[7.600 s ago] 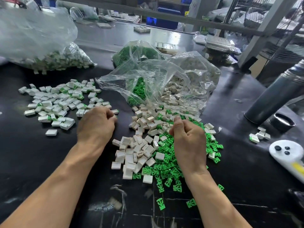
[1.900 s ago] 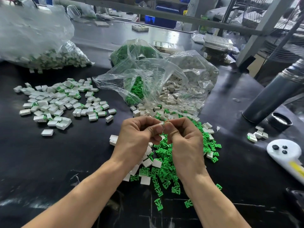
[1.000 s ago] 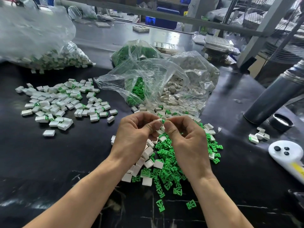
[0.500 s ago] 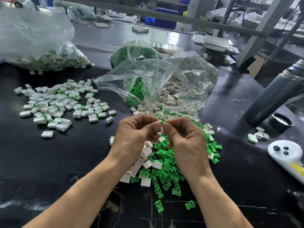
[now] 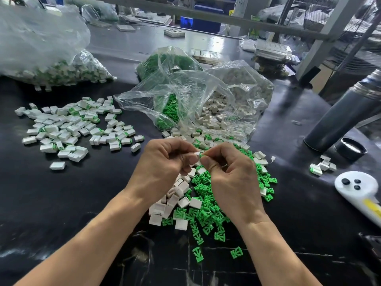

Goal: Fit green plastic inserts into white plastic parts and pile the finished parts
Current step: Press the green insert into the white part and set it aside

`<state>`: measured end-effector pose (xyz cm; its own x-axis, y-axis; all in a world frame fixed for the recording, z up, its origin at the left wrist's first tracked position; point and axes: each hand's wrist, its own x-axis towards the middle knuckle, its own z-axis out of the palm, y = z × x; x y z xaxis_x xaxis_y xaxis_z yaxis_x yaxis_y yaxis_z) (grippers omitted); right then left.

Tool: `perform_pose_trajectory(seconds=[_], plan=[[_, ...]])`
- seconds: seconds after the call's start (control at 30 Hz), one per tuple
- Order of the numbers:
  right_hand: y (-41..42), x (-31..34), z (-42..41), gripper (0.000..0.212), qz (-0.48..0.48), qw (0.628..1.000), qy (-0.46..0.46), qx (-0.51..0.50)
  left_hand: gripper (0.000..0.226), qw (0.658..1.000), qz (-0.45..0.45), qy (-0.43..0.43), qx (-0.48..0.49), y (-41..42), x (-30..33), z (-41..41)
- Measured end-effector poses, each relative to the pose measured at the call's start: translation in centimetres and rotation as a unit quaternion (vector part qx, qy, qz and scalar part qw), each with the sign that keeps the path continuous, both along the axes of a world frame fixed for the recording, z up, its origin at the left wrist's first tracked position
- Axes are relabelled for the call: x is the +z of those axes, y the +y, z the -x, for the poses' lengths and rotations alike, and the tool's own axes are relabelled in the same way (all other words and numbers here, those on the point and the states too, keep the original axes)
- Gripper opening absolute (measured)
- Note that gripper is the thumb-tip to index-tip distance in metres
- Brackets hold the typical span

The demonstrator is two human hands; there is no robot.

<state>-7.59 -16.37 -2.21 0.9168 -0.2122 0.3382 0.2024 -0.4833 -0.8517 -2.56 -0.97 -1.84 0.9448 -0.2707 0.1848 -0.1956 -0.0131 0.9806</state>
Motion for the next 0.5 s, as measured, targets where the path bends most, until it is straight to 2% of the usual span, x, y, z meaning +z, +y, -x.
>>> perform_pose_trajectory(seconds=[0.23, 0.5], plan=[[-0.13, 0.16, 0.17, 0.022, 0.013, 1.000, 0.012, -0.006, 0.017, 0.999, -0.035, -0.035, 0.001, -0.12, -0.02, 0.16], [0.03, 0.45, 0.23, 0.017, 0.079, 0.997, -0.006, -0.005, 0.018, 0.998, -0.052, -0.044, -0.004, 0.19, 0.00, 0.01]])
